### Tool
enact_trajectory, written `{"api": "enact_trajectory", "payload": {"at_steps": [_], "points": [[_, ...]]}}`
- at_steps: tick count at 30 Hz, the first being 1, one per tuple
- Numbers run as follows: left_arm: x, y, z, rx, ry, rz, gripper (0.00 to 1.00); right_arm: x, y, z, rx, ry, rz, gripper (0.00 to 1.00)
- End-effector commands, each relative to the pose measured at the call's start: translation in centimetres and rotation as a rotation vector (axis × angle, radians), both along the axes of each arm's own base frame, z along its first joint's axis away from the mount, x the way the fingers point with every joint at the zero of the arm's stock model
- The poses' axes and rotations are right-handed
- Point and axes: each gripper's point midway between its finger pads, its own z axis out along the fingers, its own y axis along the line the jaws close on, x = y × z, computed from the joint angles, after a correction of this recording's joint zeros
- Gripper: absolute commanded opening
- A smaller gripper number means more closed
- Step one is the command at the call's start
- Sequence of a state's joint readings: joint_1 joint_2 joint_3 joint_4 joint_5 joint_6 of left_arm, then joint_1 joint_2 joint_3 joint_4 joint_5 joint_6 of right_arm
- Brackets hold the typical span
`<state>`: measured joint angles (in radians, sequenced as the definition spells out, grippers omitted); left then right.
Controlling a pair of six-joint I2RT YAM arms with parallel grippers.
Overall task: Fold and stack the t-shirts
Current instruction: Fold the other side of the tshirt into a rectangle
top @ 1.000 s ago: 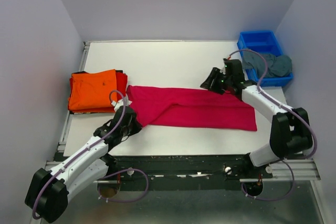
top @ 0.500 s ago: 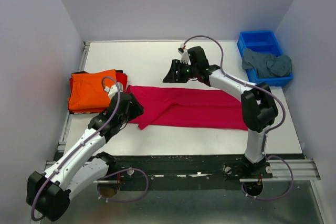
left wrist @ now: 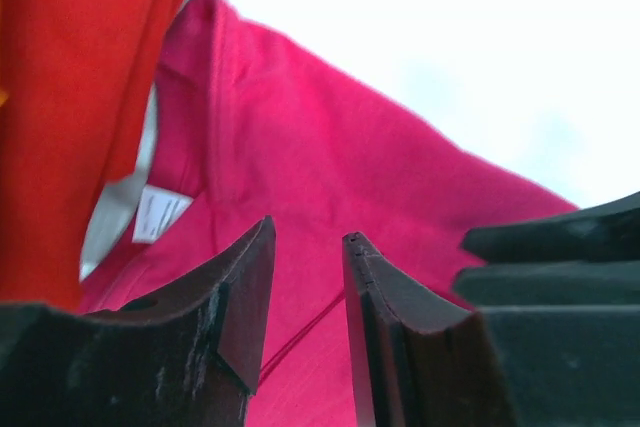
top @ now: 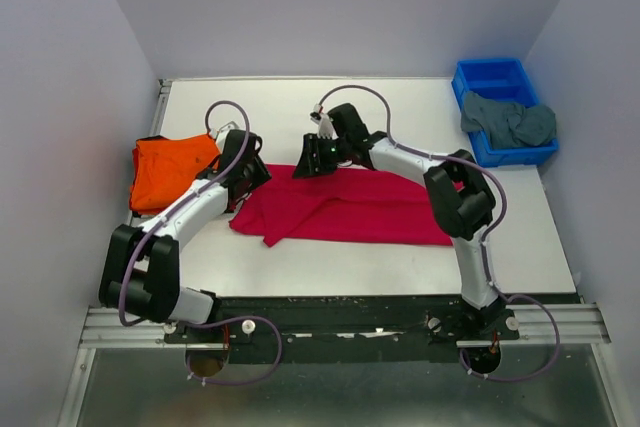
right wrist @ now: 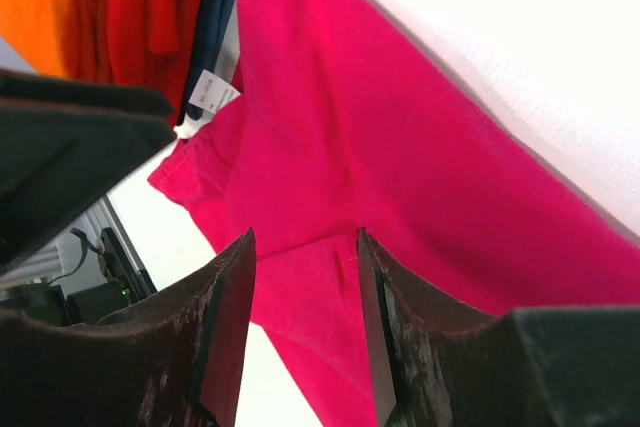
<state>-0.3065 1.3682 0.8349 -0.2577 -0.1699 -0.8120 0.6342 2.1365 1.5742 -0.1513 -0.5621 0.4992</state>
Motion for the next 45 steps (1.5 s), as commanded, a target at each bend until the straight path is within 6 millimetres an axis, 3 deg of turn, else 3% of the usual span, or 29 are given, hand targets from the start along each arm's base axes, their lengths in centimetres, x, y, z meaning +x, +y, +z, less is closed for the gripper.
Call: {"api": "enact_trajectory", "payload": {"at_steps": [1,7,14,22,28,34,41,45], "points": [[3.8,-0.9,1.5,-0.03,-0.066,-0.006,0.45,-1.0,1.5,-1.1,0.018,0.032,0.062,0.52],[5.6,-0.9,-2.0,-0.048,0.036,0.015,0.44,-1.9,2.4,-3.2,0.028,0.069,0.101,0.52],[5.5,-0.4,-7.0,-0.05,0.201,0.036,0.45,-3.6,2.0,-4.7,0.029,0.112,0.152,0.52],[5.5,0.3,-8.8,-0.031,0.241,0.046,0.46,-7.6,-0.8,-4.1,0.033,0.105,0.206,0.52],[5.5,0.7,-8.6,-0.006,0.233,0.049,0.47,-11.6,-4.8,-3.8,-0.019,0.068,0.22,0.52],[5.7,0.8,-8.0,0.003,0.216,0.041,0.47,-13.8,-8.2,-3.4,-0.097,0.024,0.185,0.52],[6.0,1.0,-4.3,0.02,0.13,0.035,0.52,-12.4,-7.4,-0.5,-0.055,-0.043,0.152,0.52],[5.6,0.6,-1.2,0.048,0.067,0.017,0.58,-11.3,-6.8,0.2,-0.044,-0.063,0.12,0.51]]}}
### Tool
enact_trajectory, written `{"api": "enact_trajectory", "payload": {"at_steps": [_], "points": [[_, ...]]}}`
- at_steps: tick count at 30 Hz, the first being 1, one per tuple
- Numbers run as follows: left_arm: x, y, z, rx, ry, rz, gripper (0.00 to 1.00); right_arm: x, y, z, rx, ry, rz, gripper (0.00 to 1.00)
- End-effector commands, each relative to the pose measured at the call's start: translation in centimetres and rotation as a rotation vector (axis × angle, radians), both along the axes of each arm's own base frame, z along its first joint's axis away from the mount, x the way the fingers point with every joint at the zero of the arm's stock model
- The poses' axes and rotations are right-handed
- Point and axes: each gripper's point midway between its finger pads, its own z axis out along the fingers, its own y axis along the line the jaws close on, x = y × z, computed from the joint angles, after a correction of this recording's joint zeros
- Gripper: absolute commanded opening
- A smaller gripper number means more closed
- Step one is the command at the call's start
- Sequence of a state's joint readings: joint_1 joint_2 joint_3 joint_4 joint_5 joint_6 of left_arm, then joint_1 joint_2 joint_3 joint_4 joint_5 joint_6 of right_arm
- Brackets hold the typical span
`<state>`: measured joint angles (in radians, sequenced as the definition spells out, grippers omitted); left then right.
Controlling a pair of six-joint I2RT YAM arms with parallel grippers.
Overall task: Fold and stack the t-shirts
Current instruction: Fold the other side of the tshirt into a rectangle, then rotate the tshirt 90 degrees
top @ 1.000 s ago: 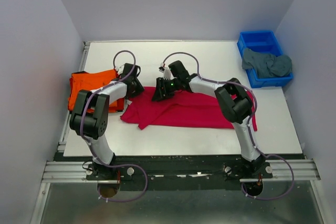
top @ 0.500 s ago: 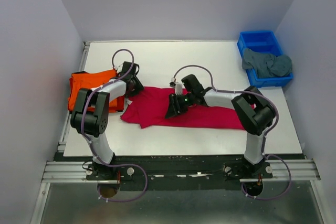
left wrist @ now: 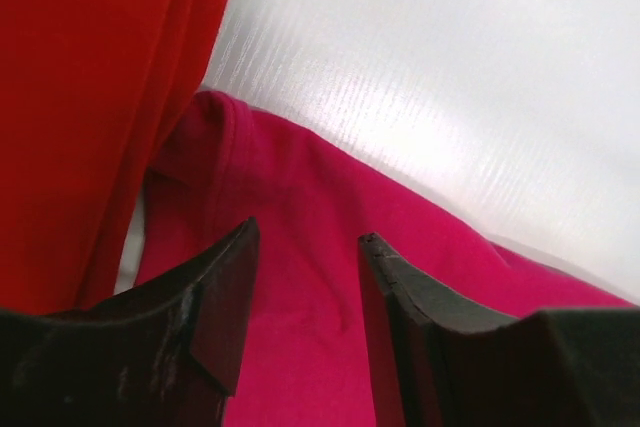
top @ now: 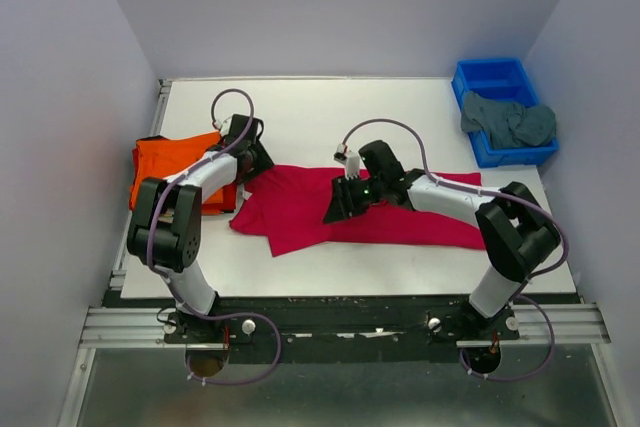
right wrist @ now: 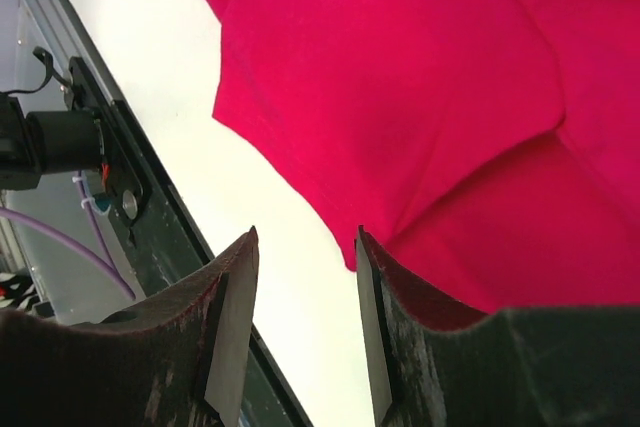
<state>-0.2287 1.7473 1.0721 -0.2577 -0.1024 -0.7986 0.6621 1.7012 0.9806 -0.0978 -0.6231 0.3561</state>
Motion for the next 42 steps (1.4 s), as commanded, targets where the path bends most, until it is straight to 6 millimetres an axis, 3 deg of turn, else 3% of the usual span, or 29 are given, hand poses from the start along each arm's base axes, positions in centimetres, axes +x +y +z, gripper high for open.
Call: {"api": "enact_trajectory", "payload": {"at_steps": [1,5,7,9,10,11,12,13,19,23,28,37,42], "points": [[-0.5,0.2,4.8,0.058,-0.098,-0.013,0.59,1.8,0.7,1.1,0.001,-0.065,-0.048,0.5],[-2.3,-0.8,6.7,0.067,-0.134,-0.043,0.59,3.0,-1.2,1.5,-0.069,-0.143,-0.152,0.47],[-3.7,-1.4,6.8,0.062,-0.136,-0.053,0.57,3.7,-2.8,1.6,-0.124,-0.184,-0.241,0.38],[-5.1,-1.7,6.4,0.055,-0.136,-0.049,0.47,4.0,-4.6,1.8,-0.168,-0.219,-0.317,0.17],[-5.7,-1.8,6.3,0.05,-0.144,-0.046,0.35,4.0,-5.5,1.8,-0.189,-0.232,-0.358,0.05],[-6.3,-1.8,6.0,0.046,-0.148,-0.04,0.18,3.9,-6.4,1.8,-0.209,-0.24,-0.398,0.01],[-6.8,-1.8,5.9,0.034,-0.155,-0.032,0.03,3.9,-7.5,1.6,-0.236,-0.249,-0.443,0.01],[-7.3,-2.0,5.4,0.024,-0.155,-0.034,0.0,3.7,-8.5,1.4,-0.265,-0.25,-0.48,0.01],[-8.5,-3.1,3.1,-0.016,-0.126,-0.029,0.0,2.7,-15.7,-0.4,-0.519,-0.212,-0.774,0.01],[-8.2,-2.7,1.5,0.003,-0.082,0.021,0.0,1.2,-17.9,-1.9,-0.615,-0.153,-0.843,0.01],[-7.1,-3.0,0.4,0.016,-0.057,0.04,0.0,-0.2,-18.4,-4.3,-0.662,-0.076,-0.853,0.01],[-6.2,-3.7,-3.4,0.039,0.054,0.052,0.0,-1.9,-18.0,-8.1,-0.746,0.073,-0.837,0.01],[-4.2,-4.6,-5.1,0.055,0.097,0.034,0.0,-3.9,-15.2,-9.2,-0.728,0.102,-0.759,0.01]]}}
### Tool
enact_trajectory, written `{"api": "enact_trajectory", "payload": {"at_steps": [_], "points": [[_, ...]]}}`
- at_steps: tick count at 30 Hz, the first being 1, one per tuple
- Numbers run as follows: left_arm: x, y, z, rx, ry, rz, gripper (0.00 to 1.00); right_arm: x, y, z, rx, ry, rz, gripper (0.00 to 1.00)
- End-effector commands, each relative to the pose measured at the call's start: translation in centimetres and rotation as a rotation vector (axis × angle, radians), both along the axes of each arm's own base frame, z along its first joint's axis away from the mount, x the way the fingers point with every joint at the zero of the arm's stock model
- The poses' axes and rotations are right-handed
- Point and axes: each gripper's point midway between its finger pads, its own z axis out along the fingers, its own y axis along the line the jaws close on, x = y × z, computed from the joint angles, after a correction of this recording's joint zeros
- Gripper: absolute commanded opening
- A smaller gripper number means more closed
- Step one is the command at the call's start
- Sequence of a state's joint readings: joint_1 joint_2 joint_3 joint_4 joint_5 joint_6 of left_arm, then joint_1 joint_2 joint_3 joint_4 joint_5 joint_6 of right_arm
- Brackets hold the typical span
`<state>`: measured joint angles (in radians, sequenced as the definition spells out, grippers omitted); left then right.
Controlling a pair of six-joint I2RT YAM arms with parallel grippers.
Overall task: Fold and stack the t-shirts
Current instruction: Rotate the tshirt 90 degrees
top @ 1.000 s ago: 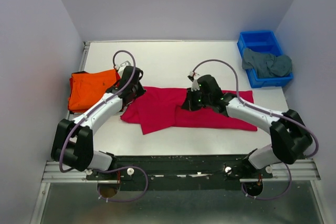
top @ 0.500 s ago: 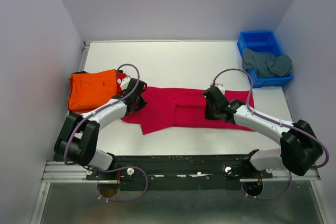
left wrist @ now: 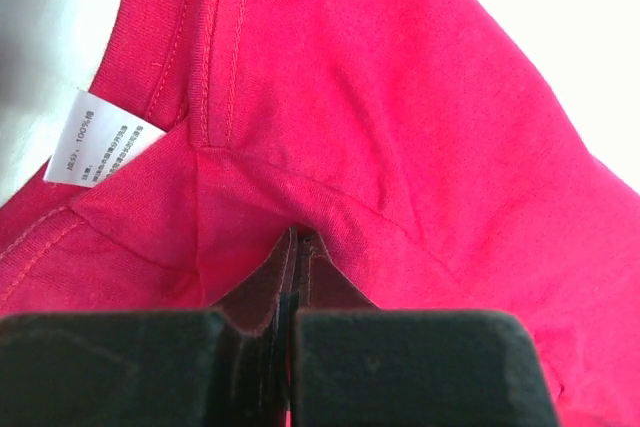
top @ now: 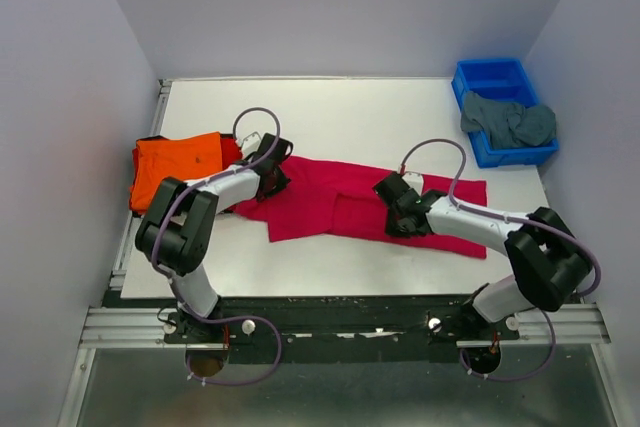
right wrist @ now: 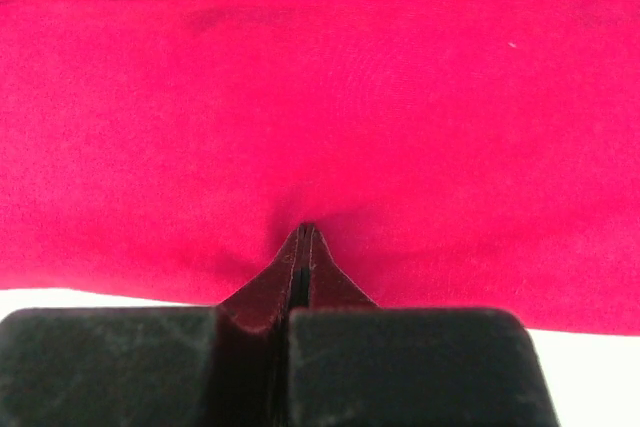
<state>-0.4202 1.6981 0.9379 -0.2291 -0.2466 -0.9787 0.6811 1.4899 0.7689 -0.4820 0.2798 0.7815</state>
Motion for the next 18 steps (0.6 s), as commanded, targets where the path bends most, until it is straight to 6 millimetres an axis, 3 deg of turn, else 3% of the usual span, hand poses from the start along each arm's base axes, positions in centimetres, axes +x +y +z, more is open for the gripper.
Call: {"api": "enact_trajectory", "payload": {"at_steps": [1,2,3,5,8,11,14,17,18], "points": [[1.2,-0.6,-3.2,0.034,0.079,-0.012,0.0,-3.8,2.4,-2.9,-0.001,0.124,0.045,0.01],[2.6,-1.1,-2.7,0.031,0.066,-0.019,0.0,-4.2,3.4,-3.0,0.004,0.133,0.062,0.01],[2.8,-1.2,-3.6,0.046,0.093,-0.031,0.0,-4.3,4.7,-2.8,0.02,0.129,0.079,0.01],[5.8,-2.4,-3.0,0.051,0.067,-0.057,0.0,-4.9,8.3,-2.5,0.063,0.125,0.148,0.01],[10.0,-4.2,-3.0,0.072,0.067,-0.112,0.0,-4.8,15.0,-1.1,0.163,0.098,0.267,0.01],[14.0,-6.4,-2.8,0.08,0.061,-0.197,0.0,-3.8,18.9,1.3,0.258,0.068,0.362,0.01],[17.2,-8.8,-3.0,0.044,0.043,-0.268,0.0,-2.1,19.0,5.6,0.294,-0.076,0.404,0.01],[19.4,-10.5,-3.1,0.004,0.024,-0.312,0.0,0.0,15.9,8.7,0.284,-0.171,0.366,0.01],[19.8,-10.9,-3.5,-0.009,0.024,-0.322,0.0,0.4,14.5,8.9,0.281,-0.167,0.347,0.01]]}}
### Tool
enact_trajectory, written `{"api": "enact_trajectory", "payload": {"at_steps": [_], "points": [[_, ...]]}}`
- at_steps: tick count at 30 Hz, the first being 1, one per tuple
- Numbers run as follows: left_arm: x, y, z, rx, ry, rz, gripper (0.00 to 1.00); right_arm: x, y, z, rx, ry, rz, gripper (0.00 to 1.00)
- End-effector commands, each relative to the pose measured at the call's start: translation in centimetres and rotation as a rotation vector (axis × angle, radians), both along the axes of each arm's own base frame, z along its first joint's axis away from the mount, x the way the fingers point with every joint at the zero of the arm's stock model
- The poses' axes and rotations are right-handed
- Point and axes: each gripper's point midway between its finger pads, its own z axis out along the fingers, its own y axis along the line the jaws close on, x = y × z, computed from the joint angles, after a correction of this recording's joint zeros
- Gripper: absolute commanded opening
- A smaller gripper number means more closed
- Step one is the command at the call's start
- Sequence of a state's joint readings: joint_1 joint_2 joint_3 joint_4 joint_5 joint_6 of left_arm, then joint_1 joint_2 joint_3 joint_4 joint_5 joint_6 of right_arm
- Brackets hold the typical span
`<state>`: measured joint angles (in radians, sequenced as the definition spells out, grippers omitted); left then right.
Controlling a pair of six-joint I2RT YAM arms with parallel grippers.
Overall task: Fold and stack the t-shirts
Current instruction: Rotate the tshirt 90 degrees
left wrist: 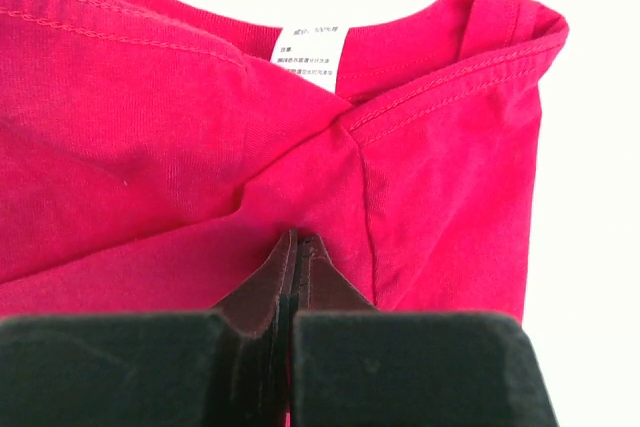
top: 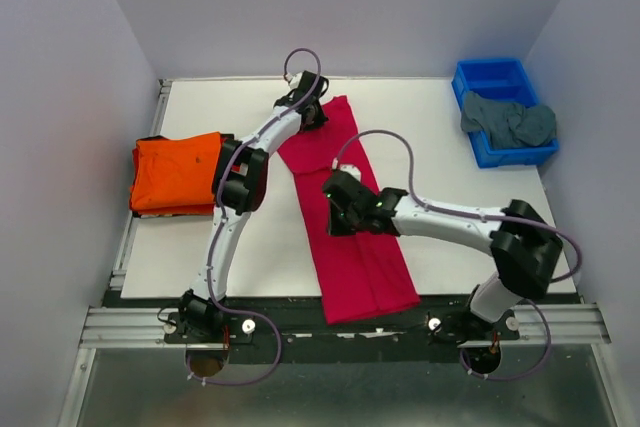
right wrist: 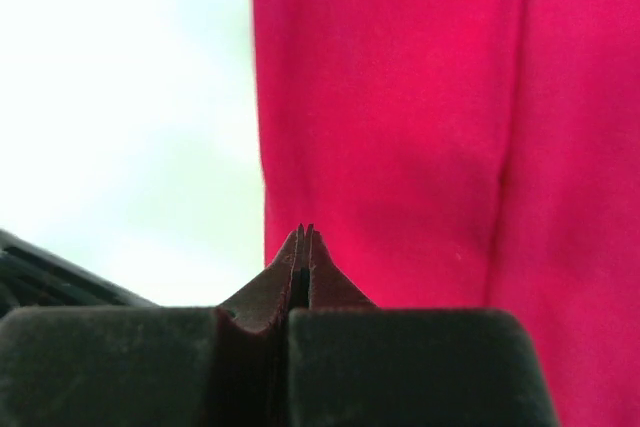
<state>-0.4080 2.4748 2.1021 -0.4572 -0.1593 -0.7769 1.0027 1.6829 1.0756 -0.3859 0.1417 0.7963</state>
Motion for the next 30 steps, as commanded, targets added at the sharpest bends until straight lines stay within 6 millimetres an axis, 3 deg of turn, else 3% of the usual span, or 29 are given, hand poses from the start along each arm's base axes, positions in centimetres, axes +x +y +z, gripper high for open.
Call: {"api": "enact_trajectory", "payload": {"at_steps": [1,3,6,12,17,22,26,30], "points": [[-1.1,-1.5,-4.7,-0.006,0.146,-0.134,0.0,3.3,-4.5,4.6,0.052,-0.102,-0.063,0.01],[-0.3,-2.2,-4.6,-0.032,0.115,-0.15,0.0,3.5,-7.6,3.8,0.022,-0.077,-0.102,0.01],[0.7,-3.8,-4.1,-0.103,0.063,-0.183,0.0,2.1,-10.9,1.7,-0.076,-0.044,-0.113,0.01],[2.0,-6.0,-3.7,-0.187,0.023,-0.21,0.0,-2.4,-14.1,-3.5,-0.163,0.117,-0.134,0.01],[2.8,-6.5,-3.5,-0.199,-0.008,-0.217,0.0,-4.9,-13.6,-5.7,-0.09,0.201,-0.111,0.01],[3.1,-6.5,-3.5,-0.204,-0.016,-0.214,0.0,-6.8,-10.9,-6.9,-0.077,0.275,-0.054,0.01],[3.6,-6.5,-3.3,-0.22,-0.028,-0.211,0.0,-6.8,-8.8,-6.2,-0.078,0.27,-0.032,0.01],[4.1,-6.3,-3.2,-0.25,-0.038,-0.209,0.0,-5.1,-9.6,-4.1,-0.11,0.171,-0.069,0.01]]}}
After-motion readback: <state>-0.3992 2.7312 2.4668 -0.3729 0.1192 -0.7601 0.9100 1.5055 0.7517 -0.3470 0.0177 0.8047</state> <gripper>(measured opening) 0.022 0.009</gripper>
